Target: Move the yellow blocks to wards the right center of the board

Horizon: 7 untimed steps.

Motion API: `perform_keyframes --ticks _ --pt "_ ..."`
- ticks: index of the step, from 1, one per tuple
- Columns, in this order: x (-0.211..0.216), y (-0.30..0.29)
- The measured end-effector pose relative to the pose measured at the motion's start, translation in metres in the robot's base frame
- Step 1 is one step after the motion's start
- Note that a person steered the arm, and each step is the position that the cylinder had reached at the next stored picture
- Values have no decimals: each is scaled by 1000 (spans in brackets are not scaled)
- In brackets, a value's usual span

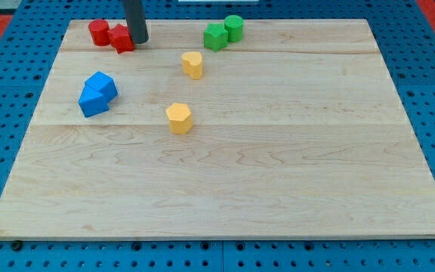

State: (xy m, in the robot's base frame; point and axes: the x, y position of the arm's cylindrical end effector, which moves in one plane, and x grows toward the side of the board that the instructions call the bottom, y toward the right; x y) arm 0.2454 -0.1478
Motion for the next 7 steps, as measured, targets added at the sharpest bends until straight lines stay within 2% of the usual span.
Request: perform_keyframes --ticks 2,4,5,7 --pt "6 4" --pt "39 73" --pt "62 89" --pt "117 164"
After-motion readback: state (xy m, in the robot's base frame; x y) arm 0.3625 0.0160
